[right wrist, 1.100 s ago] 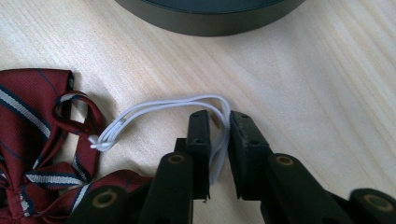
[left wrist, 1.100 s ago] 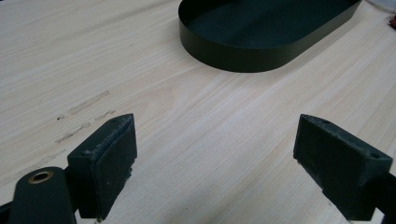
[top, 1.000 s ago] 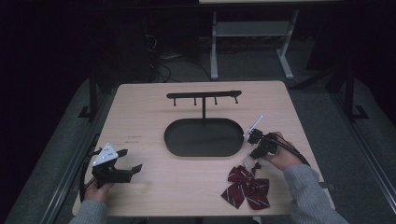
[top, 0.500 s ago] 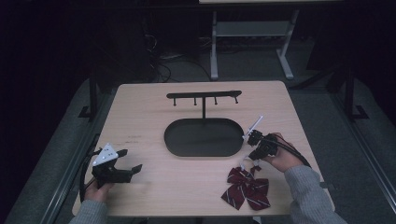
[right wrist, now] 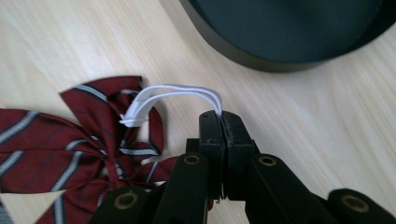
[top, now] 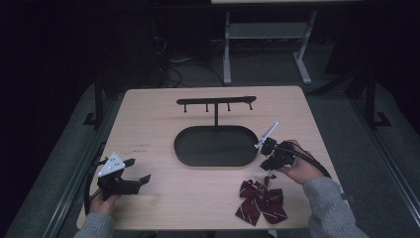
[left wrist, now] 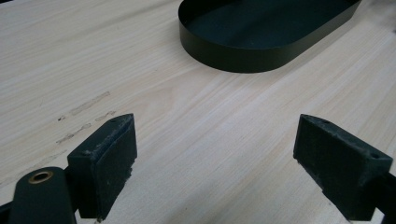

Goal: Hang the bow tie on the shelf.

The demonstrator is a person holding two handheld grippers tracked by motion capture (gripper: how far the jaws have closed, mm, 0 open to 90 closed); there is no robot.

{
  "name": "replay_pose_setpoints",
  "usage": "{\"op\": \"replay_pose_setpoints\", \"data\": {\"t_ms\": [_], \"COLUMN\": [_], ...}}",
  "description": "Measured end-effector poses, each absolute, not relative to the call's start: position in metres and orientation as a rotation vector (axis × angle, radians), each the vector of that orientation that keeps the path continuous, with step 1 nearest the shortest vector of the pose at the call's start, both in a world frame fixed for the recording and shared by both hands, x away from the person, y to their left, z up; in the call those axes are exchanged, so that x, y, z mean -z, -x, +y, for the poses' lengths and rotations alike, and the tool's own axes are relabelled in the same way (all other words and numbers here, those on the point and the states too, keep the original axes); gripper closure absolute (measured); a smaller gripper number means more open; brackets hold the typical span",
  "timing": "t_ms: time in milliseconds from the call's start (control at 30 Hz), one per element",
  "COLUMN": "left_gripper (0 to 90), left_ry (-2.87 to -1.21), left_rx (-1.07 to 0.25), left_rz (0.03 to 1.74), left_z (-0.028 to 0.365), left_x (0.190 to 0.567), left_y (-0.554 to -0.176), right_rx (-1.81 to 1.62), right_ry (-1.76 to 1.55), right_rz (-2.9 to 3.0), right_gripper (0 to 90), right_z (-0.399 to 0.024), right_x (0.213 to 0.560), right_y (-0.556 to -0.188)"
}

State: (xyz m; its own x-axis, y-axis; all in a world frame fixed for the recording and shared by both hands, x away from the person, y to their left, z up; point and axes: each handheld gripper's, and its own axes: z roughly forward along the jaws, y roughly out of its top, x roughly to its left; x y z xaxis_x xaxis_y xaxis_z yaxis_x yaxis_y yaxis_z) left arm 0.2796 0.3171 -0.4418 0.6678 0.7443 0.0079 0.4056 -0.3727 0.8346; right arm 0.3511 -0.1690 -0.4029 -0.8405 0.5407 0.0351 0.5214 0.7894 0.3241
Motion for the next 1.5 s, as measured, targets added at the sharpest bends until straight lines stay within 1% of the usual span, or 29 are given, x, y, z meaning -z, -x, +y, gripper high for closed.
{"op": "replay_pose_setpoints", "data": {"t_ms": [467,833,1200,1500], "left_gripper": [12.9,12.9,12.9,12.9], "left_ry": [-2.008,-2.004,-2.002,-2.001], "left_rx": [-0.49,-0.492,-0.495,-0.493], "left_rz": [0.891,0.896,0.889,0.891], "left_z": [0.317,0.317,0.316,0.317], "left_x": [0.442,0.441,0.441,0.441], "left_y": [-0.28,-0.28,-0.28,-0.28], "right_rx": [-0.541,-0.558,-0.57,-0.582], "right_ry": [-0.781,-0.743,-0.68,-0.641], "right_rz": [2.89,2.888,2.872,2.889], "right_gripper": [88.0,88.1,88.0,88.1], "right_z": [-0.159,-0.155,-0.147,-0.14], "right_x": [0.375,0.365,0.343,0.33], "right_y": [-0.34,-0.335,-0.328,-0.33]}}
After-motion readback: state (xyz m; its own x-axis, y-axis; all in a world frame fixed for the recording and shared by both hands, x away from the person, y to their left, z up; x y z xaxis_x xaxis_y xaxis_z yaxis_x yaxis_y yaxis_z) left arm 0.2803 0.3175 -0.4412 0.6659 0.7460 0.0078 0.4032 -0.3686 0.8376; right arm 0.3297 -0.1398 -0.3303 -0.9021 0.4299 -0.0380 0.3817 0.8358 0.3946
